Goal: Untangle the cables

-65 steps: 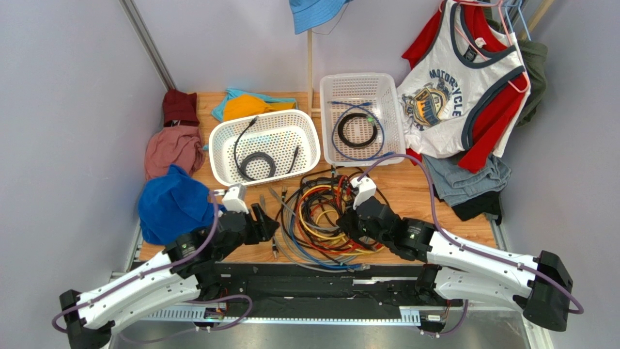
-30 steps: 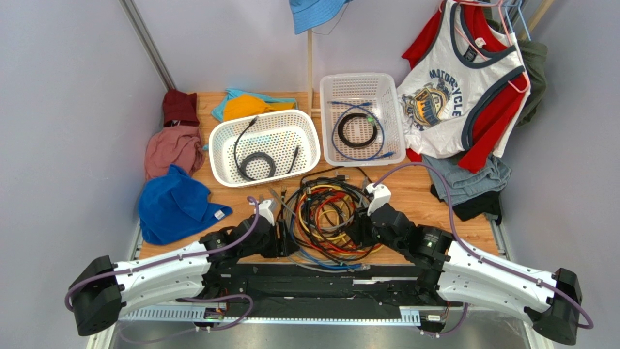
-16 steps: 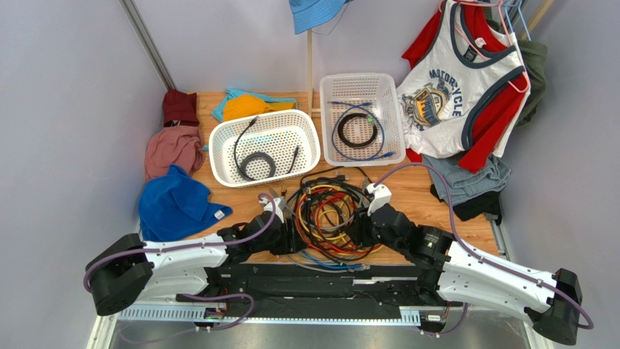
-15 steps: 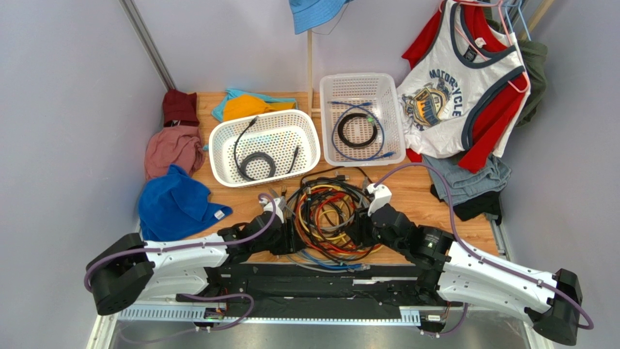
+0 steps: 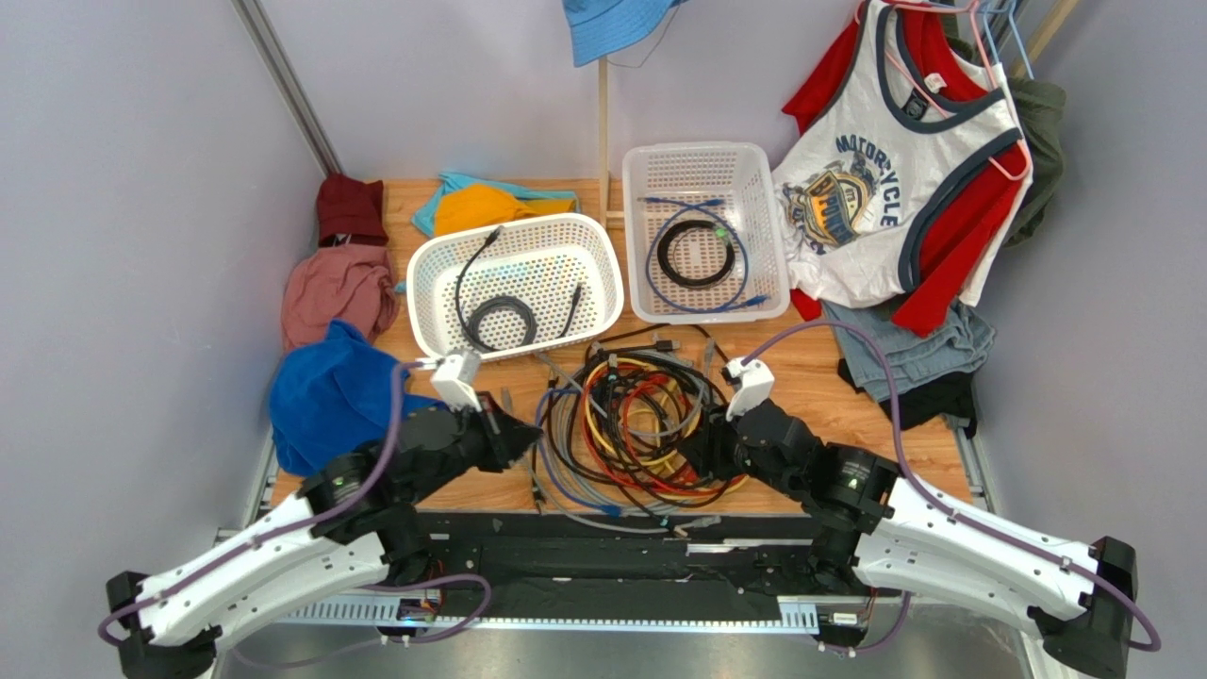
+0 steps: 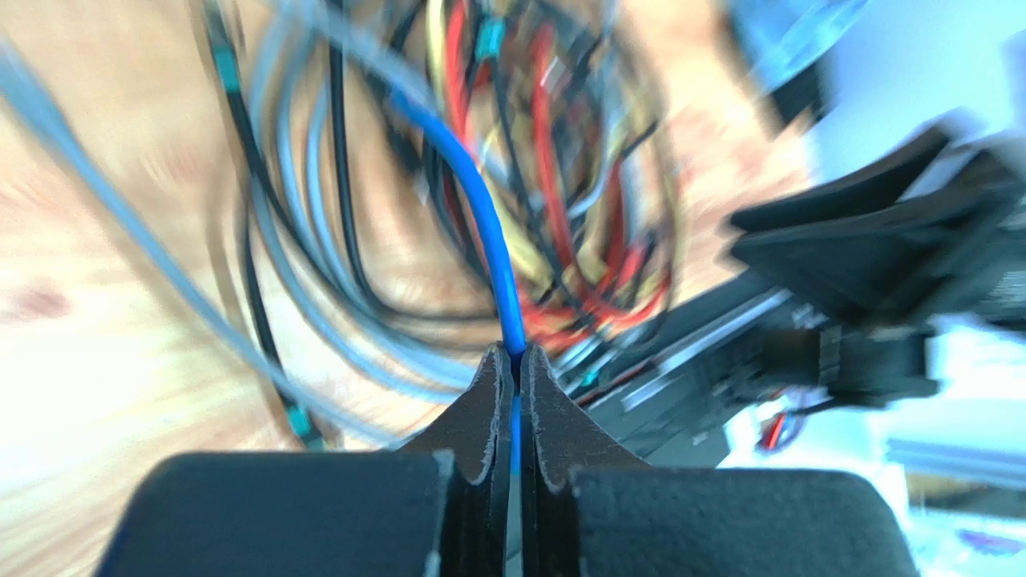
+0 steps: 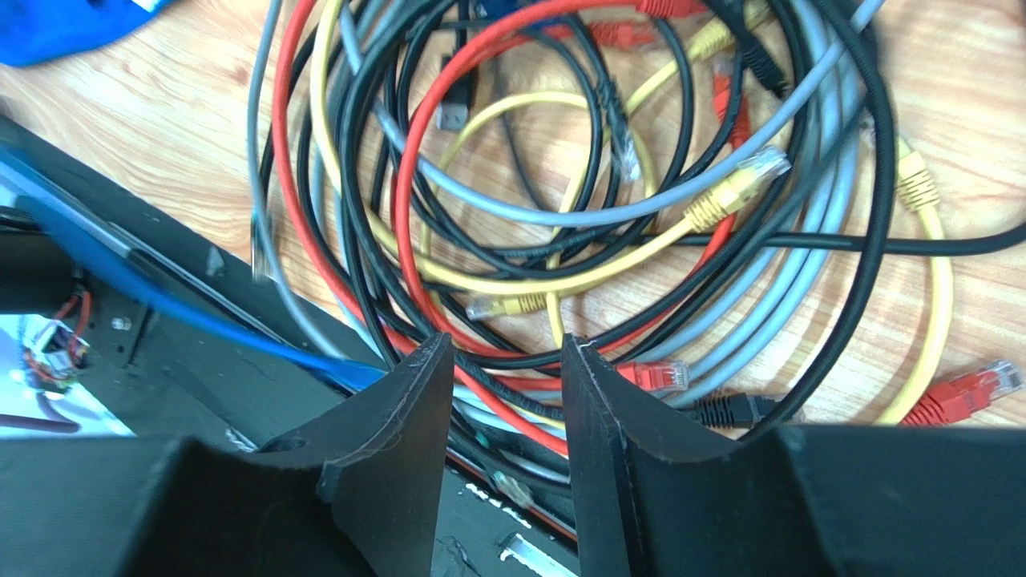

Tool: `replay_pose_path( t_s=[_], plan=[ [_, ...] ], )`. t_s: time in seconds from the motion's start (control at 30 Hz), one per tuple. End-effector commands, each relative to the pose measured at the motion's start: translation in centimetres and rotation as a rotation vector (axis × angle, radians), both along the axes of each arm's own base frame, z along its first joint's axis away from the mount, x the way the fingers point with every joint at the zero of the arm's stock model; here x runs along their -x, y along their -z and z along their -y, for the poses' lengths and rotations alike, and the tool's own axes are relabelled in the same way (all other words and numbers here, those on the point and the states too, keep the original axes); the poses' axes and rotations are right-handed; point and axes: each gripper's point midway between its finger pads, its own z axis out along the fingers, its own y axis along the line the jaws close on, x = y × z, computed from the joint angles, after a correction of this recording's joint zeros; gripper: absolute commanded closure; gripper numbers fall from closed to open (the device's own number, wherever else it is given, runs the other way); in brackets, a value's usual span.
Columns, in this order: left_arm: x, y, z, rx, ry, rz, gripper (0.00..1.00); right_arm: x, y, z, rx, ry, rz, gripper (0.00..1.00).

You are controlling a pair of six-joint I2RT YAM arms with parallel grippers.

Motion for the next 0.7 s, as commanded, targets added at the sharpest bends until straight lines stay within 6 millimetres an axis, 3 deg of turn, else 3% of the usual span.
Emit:
replay_pose_path(
  t_s=[0.0, 0.03, 0.1, 0.13, 0.27, 0.67],
  plan=[
    [-0.1, -4.4, -5.0, -0.076, -0.091, 0.125, 1.00, -0.5, -3.3, 0.2, -0.062, 0.015, 0.070, 0.59],
    [-0.1, -6.3, -5.5, -0.063, -0.100, 0.154, 1.00, -0.4, -3.7, 0.2, -0.072, 0.011, 0.076, 0.59],
    [-0.2, -7.0, -6.7, -0.104, -0.130, 0.164, 1.00, -0.5, -4.6, 0.4, -0.091, 0.017, 0.096, 0.59],
    [-0.3, -8.5, -7.1, -0.099, -0.138, 0.189, 1.00, -0.5, -4.8, 0.6, -0.097, 0.023, 0.103, 0.59],
    [-1.0, -11.3, -8.2, -0.133, -0.180, 0.238, 1.00, -0.4, -5.7, 1.0, -0.123, 0.028, 0.126, 0.59],
    [-4.1, -21.8, -7.4, -0.183, -0.222, 0.453, 1.00, -0.2, -7.3, 2.5, -0.157, 0.045, 0.179, 0.60]
  ],
)
